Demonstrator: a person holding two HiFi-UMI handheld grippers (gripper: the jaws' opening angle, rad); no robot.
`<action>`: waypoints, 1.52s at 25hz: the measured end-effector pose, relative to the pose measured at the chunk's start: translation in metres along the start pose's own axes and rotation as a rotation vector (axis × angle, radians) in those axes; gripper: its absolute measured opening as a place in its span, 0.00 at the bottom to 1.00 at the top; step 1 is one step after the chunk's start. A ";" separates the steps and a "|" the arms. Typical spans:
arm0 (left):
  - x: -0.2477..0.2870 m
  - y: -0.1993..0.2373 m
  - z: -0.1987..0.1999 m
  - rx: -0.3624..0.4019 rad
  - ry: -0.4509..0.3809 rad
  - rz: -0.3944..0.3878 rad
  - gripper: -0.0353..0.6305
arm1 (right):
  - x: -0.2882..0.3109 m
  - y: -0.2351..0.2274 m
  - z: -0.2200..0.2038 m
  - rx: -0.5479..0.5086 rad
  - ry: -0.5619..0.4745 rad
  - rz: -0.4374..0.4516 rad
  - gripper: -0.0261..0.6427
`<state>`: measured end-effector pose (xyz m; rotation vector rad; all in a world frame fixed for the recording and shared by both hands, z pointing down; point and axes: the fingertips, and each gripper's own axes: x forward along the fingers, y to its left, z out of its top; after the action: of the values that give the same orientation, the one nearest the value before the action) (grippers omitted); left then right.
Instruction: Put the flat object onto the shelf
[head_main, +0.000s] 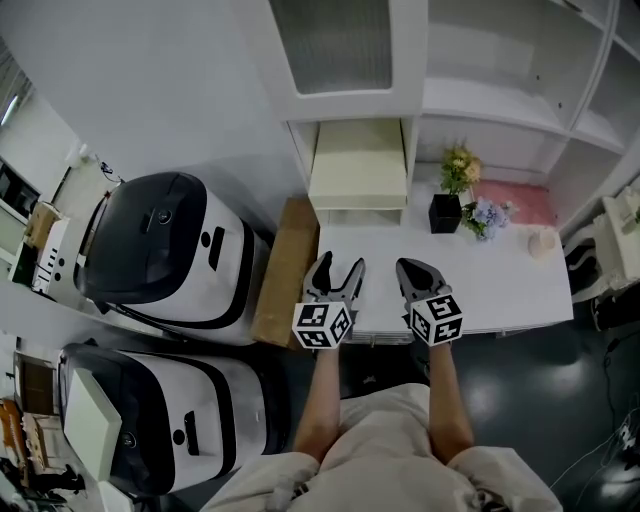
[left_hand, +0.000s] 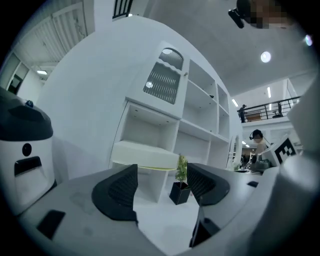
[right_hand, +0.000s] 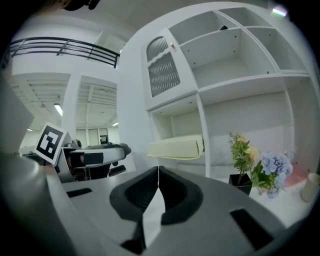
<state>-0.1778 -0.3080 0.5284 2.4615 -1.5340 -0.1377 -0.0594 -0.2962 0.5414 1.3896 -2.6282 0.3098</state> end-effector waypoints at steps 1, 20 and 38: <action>-0.001 0.001 0.000 0.026 0.004 0.009 0.51 | 0.001 0.000 -0.002 0.001 0.004 0.004 0.14; 0.002 0.009 0.006 0.109 -0.002 0.002 0.15 | 0.021 -0.005 0.007 -0.003 -0.005 0.023 0.14; 0.004 0.028 0.018 0.059 -0.019 0.003 0.07 | 0.049 0.003 0.018 -0.017 -0.008 0.046 0.14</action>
<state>-0.2044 -0.3259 0.5179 2.5098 -1.5711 -0.1170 -0.0896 -0.3380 0.5354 1.3290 -2.6661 0.2868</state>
